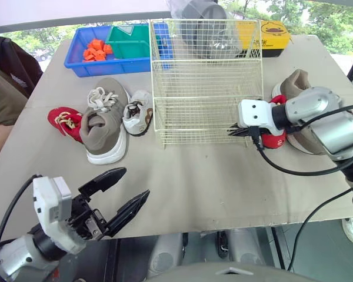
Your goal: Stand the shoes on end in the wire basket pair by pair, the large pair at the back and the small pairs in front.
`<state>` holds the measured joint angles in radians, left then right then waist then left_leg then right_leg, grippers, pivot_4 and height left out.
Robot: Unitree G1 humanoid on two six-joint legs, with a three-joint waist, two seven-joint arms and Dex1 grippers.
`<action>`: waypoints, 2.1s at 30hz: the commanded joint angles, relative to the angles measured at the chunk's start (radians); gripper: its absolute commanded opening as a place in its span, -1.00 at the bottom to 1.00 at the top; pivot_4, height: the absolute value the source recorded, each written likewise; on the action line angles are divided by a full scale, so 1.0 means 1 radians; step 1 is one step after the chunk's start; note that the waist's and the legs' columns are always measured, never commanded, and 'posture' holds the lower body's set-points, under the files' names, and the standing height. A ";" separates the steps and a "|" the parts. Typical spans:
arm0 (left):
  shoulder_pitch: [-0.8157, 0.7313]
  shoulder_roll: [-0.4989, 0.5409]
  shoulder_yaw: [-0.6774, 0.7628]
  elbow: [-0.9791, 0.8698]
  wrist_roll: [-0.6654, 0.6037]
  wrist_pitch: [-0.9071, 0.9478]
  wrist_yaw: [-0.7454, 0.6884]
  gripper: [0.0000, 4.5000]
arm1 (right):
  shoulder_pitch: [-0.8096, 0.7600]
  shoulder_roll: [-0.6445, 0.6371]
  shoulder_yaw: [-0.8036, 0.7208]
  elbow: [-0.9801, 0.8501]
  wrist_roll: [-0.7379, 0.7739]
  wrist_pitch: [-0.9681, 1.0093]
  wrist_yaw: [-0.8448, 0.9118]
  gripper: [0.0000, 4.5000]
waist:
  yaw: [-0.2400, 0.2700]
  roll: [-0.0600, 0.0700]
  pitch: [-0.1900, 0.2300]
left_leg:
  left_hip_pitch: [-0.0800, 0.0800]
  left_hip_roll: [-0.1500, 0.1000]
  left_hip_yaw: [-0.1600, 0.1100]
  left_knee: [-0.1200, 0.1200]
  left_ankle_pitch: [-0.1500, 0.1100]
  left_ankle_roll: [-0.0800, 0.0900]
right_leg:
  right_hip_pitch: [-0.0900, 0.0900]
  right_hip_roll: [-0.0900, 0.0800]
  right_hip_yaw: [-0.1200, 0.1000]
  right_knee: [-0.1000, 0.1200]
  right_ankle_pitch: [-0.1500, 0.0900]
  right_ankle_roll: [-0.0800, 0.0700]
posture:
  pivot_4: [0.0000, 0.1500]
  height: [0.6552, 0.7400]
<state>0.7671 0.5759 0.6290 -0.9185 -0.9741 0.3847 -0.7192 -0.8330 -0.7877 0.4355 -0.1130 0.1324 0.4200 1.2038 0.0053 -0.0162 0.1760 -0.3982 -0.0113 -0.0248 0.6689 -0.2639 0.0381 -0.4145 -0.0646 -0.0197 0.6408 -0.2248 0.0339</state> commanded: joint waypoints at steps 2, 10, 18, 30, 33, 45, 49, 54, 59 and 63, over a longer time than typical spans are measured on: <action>0.023 -0.030 0.022 -0.040 -0.011 -0.017 0.060 1.00 | 0.031 0.020 -0.100 0.024 0.017 -0.092 -0.019 -0.41 | 0.001 0.000 0.000 | 0.000 0.000 0.000 0.000 0.000 0.000 | 0.000 0.000 0.001 0.000 0.000 0.000 | 1.00 1.00; -0.011 -0.101 0.075 0.028 0.070 -0.009 0.276 1.00 | 0.154 0.072 -0.348 -0.182 0.309 0.035 -0.057 0.96 | 0.007 -0.001 0.000 | 0.000 0.000 -0.001 0.000 0.000 0.000 | 0.000 -0.003 0.000 0.000 0.000 0.000 | 1.00 1.00; -0.248 0.028 0.112 0.143 0.050 0.154 0.562 1.00 | 0.253 0.086 -0.426 -0.400 0.515 0.184 -0.139 0.96 | 0.008 -0.002 0.000 | 0.001 0.002 -0.002 0.001 0.000 0.000 | 0.001 0.001 -0.001 0.002 0.000 0.000 | 1.00 1.00; -0.686 0.179 -0.061 0.323 0.035 0.498 0.823 1.00 | 0.297 0.079 -0.431 -0.483 0.536 0.196 -0.230 0.96 | 0.009 -0.002 0.000 | 0.001 -0.001 -0.004 0.001 0.000 0.000 | 0.002 0.001 -0.002 0.002 0.003 0.004 | 1.00 1.00; -0.727 0.160 -0.136 0.341 0.107 0.504 0.826 1.00 | 0.292 0.072 -0.460 -0.486 0.579 0.209 -0.229 0.96 | -0.004 -0.002 0.000 | 0.001 -0.001 0.000 0.000 0.000 0.000 | 0.001 0.001 0.000 0.002 0.003 0.004 | 1.00 1.00; -0.692 0.016 -0.205 0.328 0.275 0.408 0.775 -0.47 | 0.243 0.066 -0.419 -0.450 0.577 0.200 -0.226 1.00 | 0.008 -0.001 -0.001 | 0.002 -0.001 0.000 0.000 0.000 0.000 | 0.001 -0.006 0.002 0.002 0.002 0.003 | 1.00 1.00; -0.651 -0.008 -0.178 0.296 0.314 0.354 0.749 -0.70 | 0.231 0.068 -0.402 -0.415 0.565 0.176 -0.195 1.00 | 0.007 -0.001 -0.001 | 0.001 -0.001 0.000 0.000 0.000 0.000 | 0.001 -0.006 0.002 0.001 0.002 0.003 | 1.00 1.00; -0.639 -0.086 -0.116 0.210 0.331 0.227 0.743 -0.71 | 0.209 0.083 -0.384 -0.372 0.540 0.137 -0.160 1.00 | 0.007 -0.002 0.000 | 0.000 -0.001 0.000 0.000 0.000 0.000 | 0.000 -0.006 0.002 0.001 0.003 0.004 | 1.00 1.00; -0.703 -0.117 -0.001 0.048 0.430 0.097 0.820 -0.71 | 0.066 0.154 -0.388 -0.299 0.562 0.159 -0.189 1.00 | 0.008 -0.007 0.003 | -0.002 -0.001 -0.001 0.000 0.000 0.000 | -0.002 -0.006 0.000 0.001 0.003 0.002 | 1.00 1.00; -0.776 -0.011 0.025 0.040 0.405 0.124 0.749 -0.71 | -0.113 0.171 -0.404 -0.183 0.578 0.174 -0.154 1.00 | 0.009 -0.007 0.003 | -0.002 -0.001 0.000 0.000 0.000 -0.001 | -0.002 -0.006 0.001 0.001 0.004 0.002 | 1.00 1.00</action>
<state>0.0133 0.5073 0.6383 -0.8388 -0.5562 0.5199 0.0820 -0.8749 -0.6148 0.0696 -0.3352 0.6937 0.5907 1.0322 0.0146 -0.0229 0.1785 -0.3997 -0.0127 -0.0254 0.6692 -0.2636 0.0375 -0.4165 -0.0707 -0.0191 0.6424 -0.2210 0.0356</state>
